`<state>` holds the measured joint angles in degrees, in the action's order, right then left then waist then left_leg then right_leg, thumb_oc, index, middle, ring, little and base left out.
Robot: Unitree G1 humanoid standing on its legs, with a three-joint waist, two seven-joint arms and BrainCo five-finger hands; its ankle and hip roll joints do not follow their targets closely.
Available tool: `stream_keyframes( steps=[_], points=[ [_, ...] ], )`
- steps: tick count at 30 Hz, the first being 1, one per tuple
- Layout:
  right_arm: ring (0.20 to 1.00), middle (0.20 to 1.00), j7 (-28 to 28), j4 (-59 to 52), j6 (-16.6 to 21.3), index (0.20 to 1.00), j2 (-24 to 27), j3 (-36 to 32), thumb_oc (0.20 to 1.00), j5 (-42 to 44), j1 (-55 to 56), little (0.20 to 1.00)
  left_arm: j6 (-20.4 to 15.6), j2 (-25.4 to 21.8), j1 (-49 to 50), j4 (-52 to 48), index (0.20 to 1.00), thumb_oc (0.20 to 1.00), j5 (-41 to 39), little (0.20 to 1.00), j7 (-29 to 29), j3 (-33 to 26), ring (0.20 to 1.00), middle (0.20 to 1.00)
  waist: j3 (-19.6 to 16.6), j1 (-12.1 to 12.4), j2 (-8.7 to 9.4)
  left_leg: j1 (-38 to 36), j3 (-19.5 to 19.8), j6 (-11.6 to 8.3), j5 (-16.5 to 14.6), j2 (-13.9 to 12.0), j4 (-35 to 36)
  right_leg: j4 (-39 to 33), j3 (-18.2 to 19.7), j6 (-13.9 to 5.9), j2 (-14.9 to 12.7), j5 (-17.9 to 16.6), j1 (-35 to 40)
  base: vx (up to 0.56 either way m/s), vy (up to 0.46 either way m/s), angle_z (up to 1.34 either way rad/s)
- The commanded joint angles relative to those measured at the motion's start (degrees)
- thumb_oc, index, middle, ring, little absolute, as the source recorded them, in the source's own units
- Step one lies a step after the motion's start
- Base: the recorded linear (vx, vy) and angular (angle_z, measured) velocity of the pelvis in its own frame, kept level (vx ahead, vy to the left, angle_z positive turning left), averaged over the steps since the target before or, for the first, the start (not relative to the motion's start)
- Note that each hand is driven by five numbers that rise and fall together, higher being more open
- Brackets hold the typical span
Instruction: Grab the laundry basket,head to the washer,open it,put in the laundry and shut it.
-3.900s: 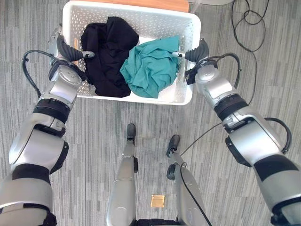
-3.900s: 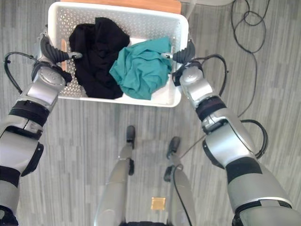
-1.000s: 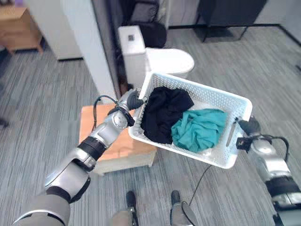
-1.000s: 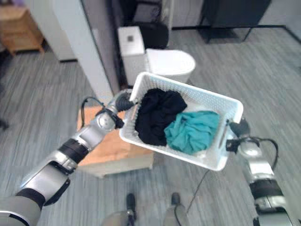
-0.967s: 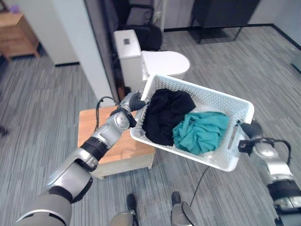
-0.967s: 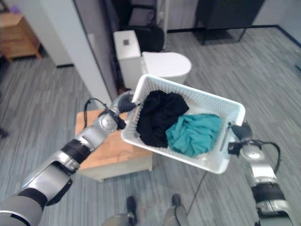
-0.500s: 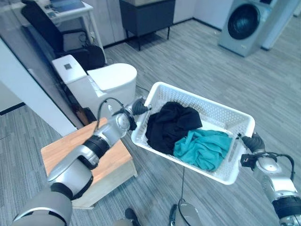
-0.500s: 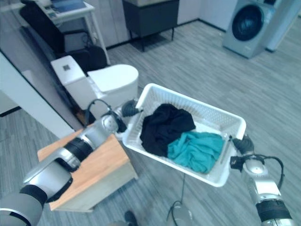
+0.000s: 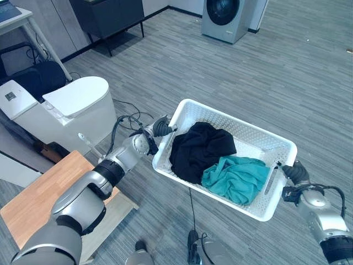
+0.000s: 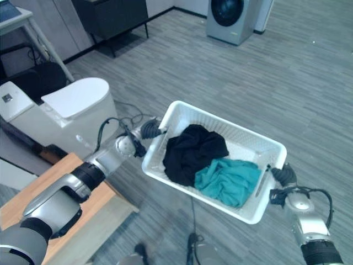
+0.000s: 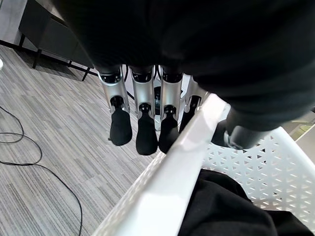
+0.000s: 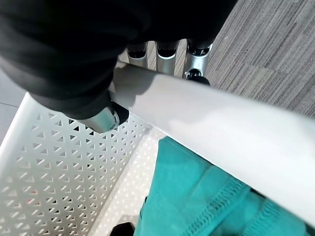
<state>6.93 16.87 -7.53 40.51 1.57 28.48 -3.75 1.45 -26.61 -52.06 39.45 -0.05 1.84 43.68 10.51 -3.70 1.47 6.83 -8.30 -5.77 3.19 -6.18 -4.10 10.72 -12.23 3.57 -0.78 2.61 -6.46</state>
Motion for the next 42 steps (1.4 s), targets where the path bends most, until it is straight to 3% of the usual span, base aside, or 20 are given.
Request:
stream_keyframes(
  steps=[1, 3, 6, 14, 15, 18, 20, 21, 22, 24, 26, 27, 29, 30, 32, 33, 34, 36, 40, 42],
  points=[
    [0.200, 0.200, -1.4, -1.3, 4.9, 0.200, 4.1, -3.9, 0.200, 3.9, 0.6, 0.200, -0.2, -6.6, -5.8, 5.0, 0.200, 0.200, -3.5, 0.200, 4.2, -8.6, 0.200, 0.200, -0.6, 1.0, 1.89, 4.6, 0.8, 0.99, -0.9, -0.2, -5.7, -10.5, -1.8, -8.49, -1.3, 3.6, 10.4, 0.02, -0.113, -0.05],
    [0.200, 0.200, -1.5, -1.8, 5.0, 0.200, 4.1, -3.6, 0.200, 4.5, 0.4, 0.200, -0.3, -7.0, -5.7, 4.6, 0.200, 0.200, -3.9, 0.200, 4.3, -8.9, 0.200, 0.200, -0.1, 1.5, 1.96, 5.5, 3.2, 1.29, -0.7, 1.4, -6.2, -10.6, -1.3, -8.25, -1.0, 3.5, 10.3, 0.01, -0.073, -0.14],
    [0.200, 0.200, -2.9, -3.5, 5.2, 0.200, 3.6, -0.4, 0.200, 6.3, -1.7, 0.200, -0.2, -9.8, -3.5, 3.1, 0.200, 0.200, -4.8, 0.200, 3.9, -9.9, 0.200, 0.200, 1.8, 4.4, 1.55, 12.6, 12.5, 2.24, 0.8, 11.1, -1.3, -10.9, 3.2, -7.51, 3.2, 4.2, 12.0, 0.14, -0.151, -0.34],
    [0.200, 0.200, -3.4, -3.5, 5.2, 0.200, 2.4, 2.4, 0.200, 6.6, -3.8, 0.200, -0.1, -12.7, -1.1, 2.5, 0.200, 0.200, -5.5, 0.200, 3.6, -11.5, 0.200, 0.200, 2.0, 6.8, 1.99, 14.6, 11.7, 2.27, 2.5, 11.7, 3.7, -10.2, 7.6, -7.32, 5.6, 6.3, 14.5, 0.23, -0.047, -0.57],
    [0.200, 0.200, -4.3, -3.1, 5.0, 0.200, 0.6, 5.6, 0.200, 6.6, -6.1, 0.200, -0.5, -15.8, 2.2, 2.7, 0.200, 0.200, -7.7, 0.200, 4.0, -14.1, 0.200, 0.200, 1.8, 8.8, 3.45, 16.1, 13.3, 2.40, 3.7, 10.7, 5.2, -5.9, 14.1, -6.18, 7.4, 11.1, 19.1, 0.78, -0.021, -0.25],
    [0.200, 0.200, -4.3, -1.8, 4.7, 0.200, -0.4, 6.6, 0.200, 6.4, -7.4, 0.200, -0.7, -17.6, 2.8, 2.1, 0.200, 0.200, -8.4, 0.200, 4.0, -14.7, 0.200, 0.200, -0.5, 9.4, 3.77, 14.6, 9.8, 3.87, 4.8, 9.3, 3.1, -3.7, 15.7, -6.45, 7.0, 13.0, 22.4, 0.91, 0.041, -1.10],
    [0.200, 0.200, -4.8, -3.0, 4.5, 0.200, -1.7, 6.3, 0.200, 5.7, -6.7, 0.200, -0.7, -17.8, 2.7, 1.6, 0.200, 0.200, -8.2, 0.200, 4.4, -14.5, 0.200, 0.200, -2.2, 9.9, 5.23, 13.3, 9.0, 4.72, 5.9, 10.2, 0.5, 1.4, 14.8, -8.70, 5.2, 8.8, 21.6, 0.70, 0.051, -0.86],
    [0.200, 0.200, -5.1, -3.2, 4.7, 0.200, -2.7, 6.7, 0.200, 5.3, -6.7, 0.200, -1.0, -18.3, 3.8, 1.0, 0.200, 0.200, -8.2, 0.200, 4.7, -14.8, 0.200, 0.200, -3.6, 10.5, 6.17, 12.6, 8.3, 5.44, 4.8, 11.0, -1.5, 7.3, 15.1, -11.44, 4.1, 1.3, 20.2, 0.48, 0.033, -0.41],
    [0.200, 0.200, -5.1, -3.2, 4.7, 0.200, -2.7, 6.7, 0.200, 5.3, -6.7, 0.200, -1.0, -18.3, 3.8, 1.0, 0.200, 0.200, -8.2, 0.200, 4.7, -14.8, 0.200, 0.200, -3.6, 10.5, 6.14, 12.7, 8.3, 5.44, 4.8, 10.9, -1.5, 7.3, 15.1, -11.43, 4.1, 1.3, 20.1, 0.49, 0.050, -0.31],
    [0.200, 0.200, -5.6, -4.9, 3.5, 0.200, -4.2, 6.0, 0.200, 2.0, -7.0, 0.200, -0.4, -18.4, 5.7, -1.3, 0.200, 0.200, -7.8, 0.200, 4.6, -15.8, 0.200, 0.200, -3.6, 9.8, 5.06, 6.6, 6.6, 8.31, -0.4, 10.8, -3.4, 30.1, 10.4, -16.97, -1.2, -12.8, 12.6, 0.72, 0.145, -0.40],
    [0.200, 0.200, -5.7, -4.8, 3.4, 0.200, -4.4, 6.2, 0.200, 1.2, -7.7, 0.200, -0.3, -18.4, 6.0, -1.2, 0.200, 0.200, -7.7, 0.200, 4.7, -16.1, 0.200, 0.200, -3.3, 9.1, 3.78, 4.6, 6.8, 8.93, -0.9, 10.2, -2.9, 36.1, 9.1, -15.80, -1.4, -12.6, 9.0, 0.56, 0.136, -0.28],
    [0.200, 0.200, -5.1, -3.9, 3.7, 0.200, -4.9, 6.1, 0.200, 0.0, -9.0, 0.200, -0.3, -18.5, 6.6, -0.9, 0.200, 0.200, -7.4, 0.200, 5.0, -16.9, 0.200, 0.200, -2.4, 7.1, 1.70, -1.2, 7.4, 9.15, -2.6, 9.5, -1.4, 38.8, 6.7, -13.90, -3.3, -7.0, 1.6, 0.60, 0.082, 0.06],
    [0.200, 0.200, -4.9, -3.7, 3.7, 0.200, -4.6, 5.8, 0.200, -0.2, -9.2, 0.200, -0.2, -18.4, 6.3, -0.9, 0.200, 0.200, -7.2, 0.200, 5.1, -17.0, 0.200, 0.200, -1.9, 5.8, 0.90, -3.2, 8.4, 8.97, -3.2, 9.4, -0.8, 36.0, 6.4, -13.06, -3.4, -4.5, -1.6, 0.54, -0.001, 0.16],
    [0.200, 0.200, -4.2, -1.8, 3.8, 0.200, -4.4, 5.7, 0.200, 0.4, -9.6, 0.200, -0.1, -17.7, 5.3, 0.2, 0.200, 0.200, -7.2, 0.200, 5.2, -16.5, 0.200, 0.200, -1.3, 3.8, 0.54, -6.1, 10.2, 8.29, -4.8, 9.8, -0.9, 27.1, 6.4, -12.32, -2.6, -0.6, -4.7, 0.47, -0.129, 0.31],
    [0.200, 0.200, -4.0, -1.4, 3.6, 0.200, -4.2, 5.5, 0.200, 0.6, -9.7, 0.200, -0.2, -17.5, 5.1, 0.5, 0.200, 0.200, -7.1, 0.200, 5.2, -16.5, 0.200, 0.200, -1.4, 3.1, 0.29, -7.6, 11.0, 7.71, -5.7, 9.6, -0.7, 21.3, 6.1, -12.02, -2.7, 0.0, -5.0, 0.48, -0.157, 0.68],
    [0.200, 0.200, -3.7, -0.6, 3.4, 0.200, -3.3, 5.3, 0.200, 1.3, -10.3, 0.200, -0.4, -17.3, 4.2, 1.3, 0.200, 0.200, -6.7, 0.200, 5.2, -16.2, 0.200, 0.200, -1.7, 2.3, 0.52, -9.7, 11.7, 6.46, -7.9, 9.9, -0.2, 5.9, 6.5, -12.14, -4.4, -0.2, -6.4, 0.34, -0.135, 0.71],
    [0.200, 0.200, -3.7, -0.6, 3.5, 0.200, -3.3, 5.3, 0.200, 1.3, -10.3, 0.200, -0.4, -17.2, 4.2, 1.3, 0.200, 0.200, -6.7, 0.200, 5.2, -16.2, 0.200, 0.200, -1.5, 2.1, 0.16, -10.0, 12.0, 6.40, -8.1, 9.5, -0.2, 4.8, 6.2, -12.09, -4.0, -0.6, -5.4, 0.69, -0.291, 0.55],
    [0.200, 0.200, -3.2, -0.3, 2.9, 0.200, -2.4, 3.3, 0.200, 1.2, -9.0, 0.200, -0.4, -16.6, 2.8, 2.7, 0.200, 0.200, -5.2, 0.200, 5.1, -15.9, 0.200, 0.200, -1.5, 0.7, 0.13, -14.0, 13.7, 4.89, -12.1, 9.4, -0.8, -10.7, 9.2, -14.75, -7.6, -6.7, -9.8, 0.63, -0.263, 0.39],
    [0.200, 0.200, -4.3, 1.6, 1.9, 0.200, -2.1, 2.7, 0.200, -1.1, -8.4, 0.200, -0.9, -17.0, 2.9, 4.7, 0.200, 0.200, -4.6, 0.200, 5.2, -16.3, 0.200, 0.200, -2.9, -0.4, -0.36, -21.0, 14.8, 3.47, -15.9, 7.3, -0.9, -11.8, 8.3, -15.59, -8.1, -9.6, -8.9, 0.55, -0.254, 0.38],
    [0.200, 0.200, -4.8, 1.7, 1.4, 0.200, -1.2, 3.1, 0.200, -1.5, -8.6, 0.200, -1.0, -16.9, 2.6, 5.5, 0.200, 0.200, -5.0, 0.200, 5.1, -15.5, 0.200, 0.200, -4.6, -0.9, -0.89, -22.6, 16.0, 2.75, -14.8, 5.2, -3.9, -9.3, 8.5, -14.80, -6.9, -11.2, -7.6, 0.57, -0.329, 0.54]
  ],
)
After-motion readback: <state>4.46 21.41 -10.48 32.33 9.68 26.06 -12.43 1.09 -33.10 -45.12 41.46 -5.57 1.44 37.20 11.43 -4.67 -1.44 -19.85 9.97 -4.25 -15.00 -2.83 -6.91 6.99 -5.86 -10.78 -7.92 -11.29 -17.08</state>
